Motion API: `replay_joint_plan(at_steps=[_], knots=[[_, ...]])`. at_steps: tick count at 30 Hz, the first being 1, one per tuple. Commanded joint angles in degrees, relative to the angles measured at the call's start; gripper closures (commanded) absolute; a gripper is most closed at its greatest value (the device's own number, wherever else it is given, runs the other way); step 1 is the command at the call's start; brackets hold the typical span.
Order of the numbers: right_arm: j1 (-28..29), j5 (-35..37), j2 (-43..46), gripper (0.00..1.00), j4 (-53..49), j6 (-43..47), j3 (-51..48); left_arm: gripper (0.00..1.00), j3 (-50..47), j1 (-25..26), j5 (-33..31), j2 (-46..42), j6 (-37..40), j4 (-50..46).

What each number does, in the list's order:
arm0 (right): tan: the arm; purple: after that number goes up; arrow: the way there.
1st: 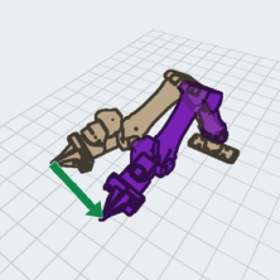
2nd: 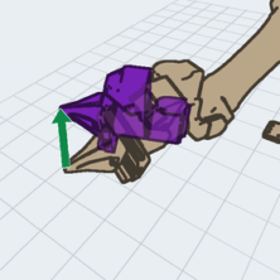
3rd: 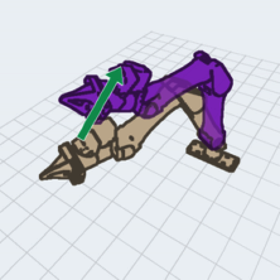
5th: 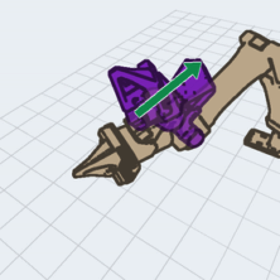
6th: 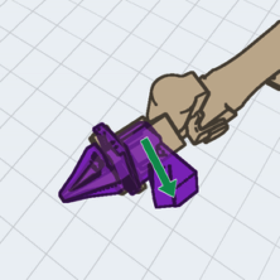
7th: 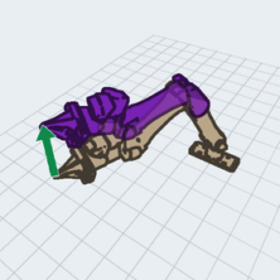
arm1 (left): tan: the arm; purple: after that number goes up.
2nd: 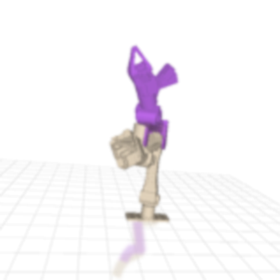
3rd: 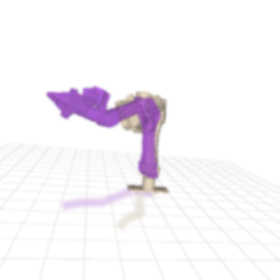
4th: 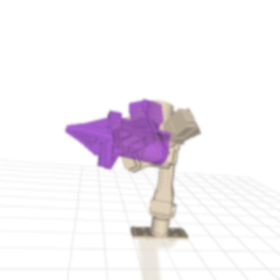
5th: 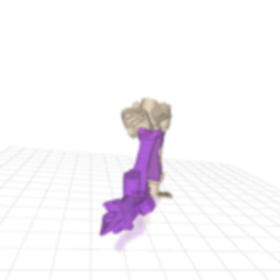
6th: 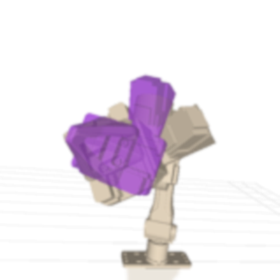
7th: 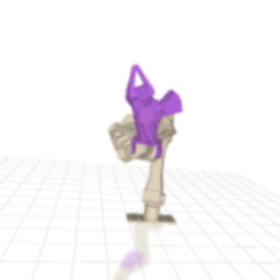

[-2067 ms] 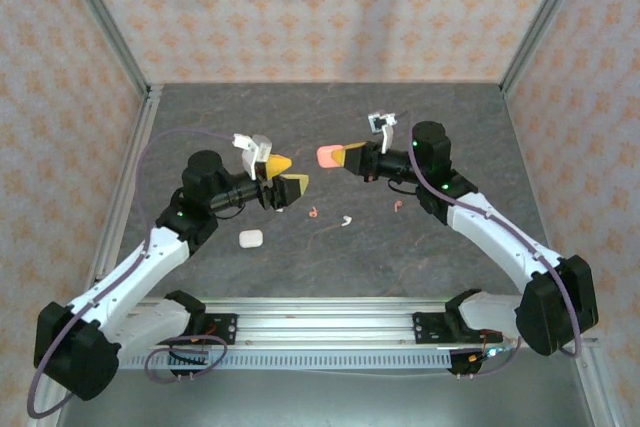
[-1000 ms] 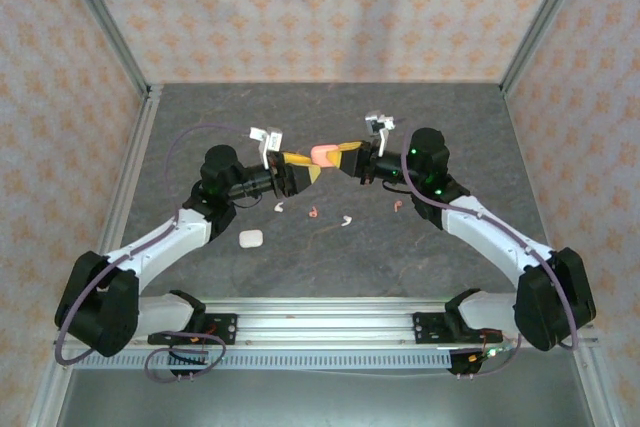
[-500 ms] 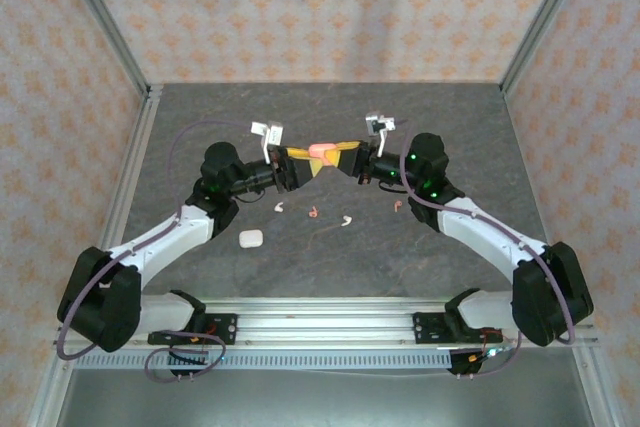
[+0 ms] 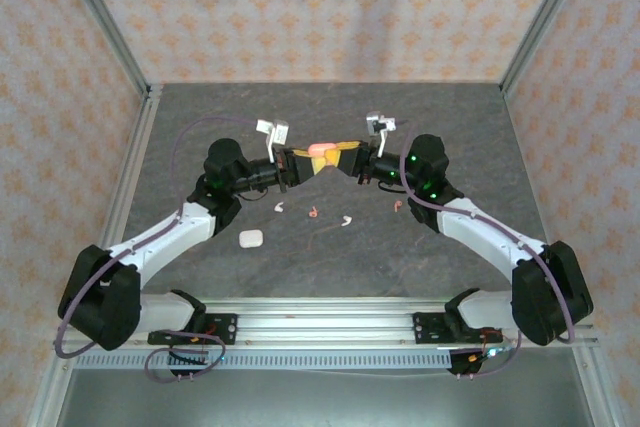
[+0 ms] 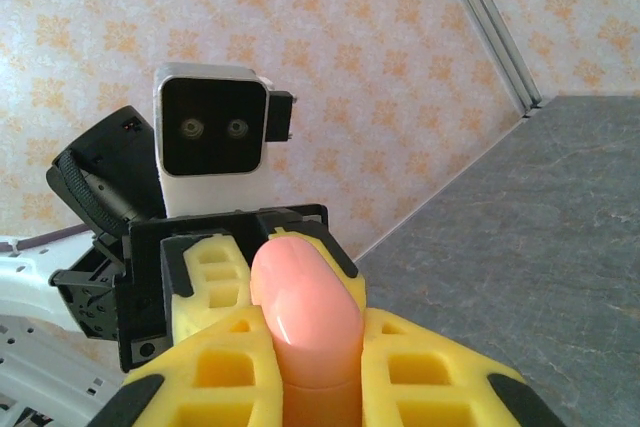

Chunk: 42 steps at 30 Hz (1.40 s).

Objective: Insert wireless bluetooth earbuds into charging case

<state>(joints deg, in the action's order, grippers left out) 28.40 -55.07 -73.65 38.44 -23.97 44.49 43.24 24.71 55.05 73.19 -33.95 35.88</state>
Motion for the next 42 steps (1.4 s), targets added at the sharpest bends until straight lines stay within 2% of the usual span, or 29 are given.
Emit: replay_joint_plan(at_steps=[1, 4, 8, 12, 15, 21, 28, 32, 42], knots=[[0.5, 0.8, 0.8, 0.90, 3.0, 0.4, -0.5, 0.89, 1.8, 0.8, -0.4, -2.8, 3.0, -2.8], [0.5, 0.9, 0.8, 0.88, 3.2, -0.1, -0.6, 0.91, 1.6, 0.8, -1.0, -4.1, 4.8, -4.1], [0.4, 1.5, 2.0, 0.65, 0.5, 0.4, -0.2, 0.94, 2.2, 0.7, -2.7, -6.4, 10.2, -10.8], [0.2, 0.9, 4.1, 0.53, -9.6, 4.9, 2.2, 0.95, 2.9, 0.8, -3.3, -9.0, 17.6, -18.5], [0.3, -0.9, 4.5, 0.47, -19.6, 9.9, 5.3, 0.95, 2.7, 0.7, -1.2, -9.7, 19.1, -18.3], [0.4, -1.0, 4.6, 0.46, -29.2, 15.1, 8.3, 0.95, 3.3, 0.8, 1.2, -9.5, 19.9, -18.3], [0.3, 6.1, 3.8, 0.50, -38.1, 18.9, 11.3, 0.93, 3.8, 1.8, 2.3, -10.2, 23.7, -21.1], [0.0, 10.8, 3.6, 0.50, -38.7, 16.2, 11.9, 0.93, 3.5, 2.0, 2.0, -11.0, 26.4, -23.9], [0.0, 9.3, 5.3, 0.49, -39.8, 11.1, 11.8, 0.95, 1.2, 2.0, -1.2, -11.1, 30.7, -24.2]])
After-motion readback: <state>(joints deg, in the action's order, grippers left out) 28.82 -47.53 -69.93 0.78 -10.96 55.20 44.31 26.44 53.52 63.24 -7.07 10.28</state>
